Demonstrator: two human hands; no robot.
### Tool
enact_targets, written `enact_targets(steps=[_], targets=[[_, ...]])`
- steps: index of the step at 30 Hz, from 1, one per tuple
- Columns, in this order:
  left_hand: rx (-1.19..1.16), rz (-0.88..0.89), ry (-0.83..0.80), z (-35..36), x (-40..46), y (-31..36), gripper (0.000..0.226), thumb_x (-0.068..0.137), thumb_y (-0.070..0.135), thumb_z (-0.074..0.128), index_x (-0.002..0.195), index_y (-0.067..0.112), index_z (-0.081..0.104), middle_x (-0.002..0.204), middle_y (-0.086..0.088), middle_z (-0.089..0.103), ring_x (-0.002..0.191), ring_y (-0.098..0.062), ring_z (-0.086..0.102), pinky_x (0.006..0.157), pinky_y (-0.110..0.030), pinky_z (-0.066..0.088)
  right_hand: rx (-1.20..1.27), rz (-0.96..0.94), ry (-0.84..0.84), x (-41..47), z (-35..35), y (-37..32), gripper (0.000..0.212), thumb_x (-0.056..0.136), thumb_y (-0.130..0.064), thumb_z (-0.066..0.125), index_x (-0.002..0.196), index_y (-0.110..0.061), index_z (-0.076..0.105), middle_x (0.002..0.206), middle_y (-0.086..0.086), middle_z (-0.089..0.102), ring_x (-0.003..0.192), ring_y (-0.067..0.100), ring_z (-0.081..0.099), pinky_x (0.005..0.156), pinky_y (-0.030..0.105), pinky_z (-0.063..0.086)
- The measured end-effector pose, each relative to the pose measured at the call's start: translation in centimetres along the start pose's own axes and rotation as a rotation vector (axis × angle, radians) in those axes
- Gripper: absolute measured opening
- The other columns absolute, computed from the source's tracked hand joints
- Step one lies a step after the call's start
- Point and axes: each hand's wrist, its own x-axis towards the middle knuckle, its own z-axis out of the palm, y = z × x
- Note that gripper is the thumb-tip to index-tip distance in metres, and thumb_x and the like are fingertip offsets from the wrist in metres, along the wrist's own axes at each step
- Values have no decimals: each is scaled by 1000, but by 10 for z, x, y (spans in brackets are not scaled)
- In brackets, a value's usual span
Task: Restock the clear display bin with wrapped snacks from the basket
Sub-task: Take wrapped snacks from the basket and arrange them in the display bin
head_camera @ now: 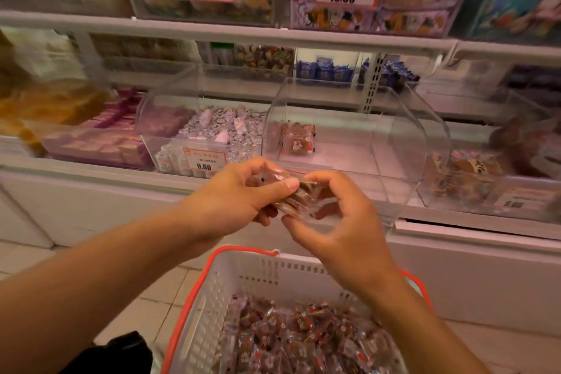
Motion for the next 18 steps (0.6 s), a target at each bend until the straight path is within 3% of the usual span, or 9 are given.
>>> enact_targets(steps=[6, 9, 10, 13, 14, 18], targets=[[-106, 41, 61, -3, 46, 29, 27, 84, 33, 71, 99, 11, 68, 74, -7, 71, 55, -10, 60, 45, -17, 46, -261, -107, -50, 76, -27, -21, 35, 62, -29, 80, 93, -23, 65, 75, -7, 68, 64, 10, 64, 56, 23, 52], [-154, 22, 133, -24, 71, 43, 36, 92, 43, 60, 110, 12, 60, 86, -10, 73, 60, -14, 67, 45, -21, 47, -156, 88, -130, 133, -28, -6, 27, 67, -16, 82, 89, -16, 68, 75, 6, 73, 63, 15, 68, 52, 27, 55], [-87, 52, 212, -35, 79, 45, 36, 92, 44, 60, 111, 14, 59, 89, -9, 71, 59, -13, 67, 45, -22, 46, -110, 188, -155, 152, -27, 4, 24, 71, -10, 81, 91, -13, 68, 77, 8, 74, 66, 17, 71, 52, 27, 56], [503, 217, 513, -60, 89, 33, 20, 87, 45, 65, 89, 26, 61, 73, 4, 65, 55, -4, 59, 46, -19, 39, -173, 394, -224, 196, -25, 40, 20, 79, -8, 77, 97, -7, 68, 88, 13, 74, 74, 17, 72, 63, 31, 62], [645, 235, 525, -63, 89, 26, 24, 86, 49, 65, 79, 26, 62, 66, 7, 63, 55, -3, 58, 46, -19, 36, -246, 435, -278, 204, -23, 53, 20, 79, -11, 77, 97, -8, 68, 92, 12, 74, 76, 16, 71, 68, 33, 63], [854, 165, 304, -50, 89, 1, 41, 83, 53, 64, 59, 20, 63, 48, 5, 59, 47, -3, 56, 39, -14, 30, -439, 502, -466, 204, 1, 99, 29, 73, -16, 84, 96, -6, 69, 95, 13, 73, 76, 16, 67, 75, 40, 60]])
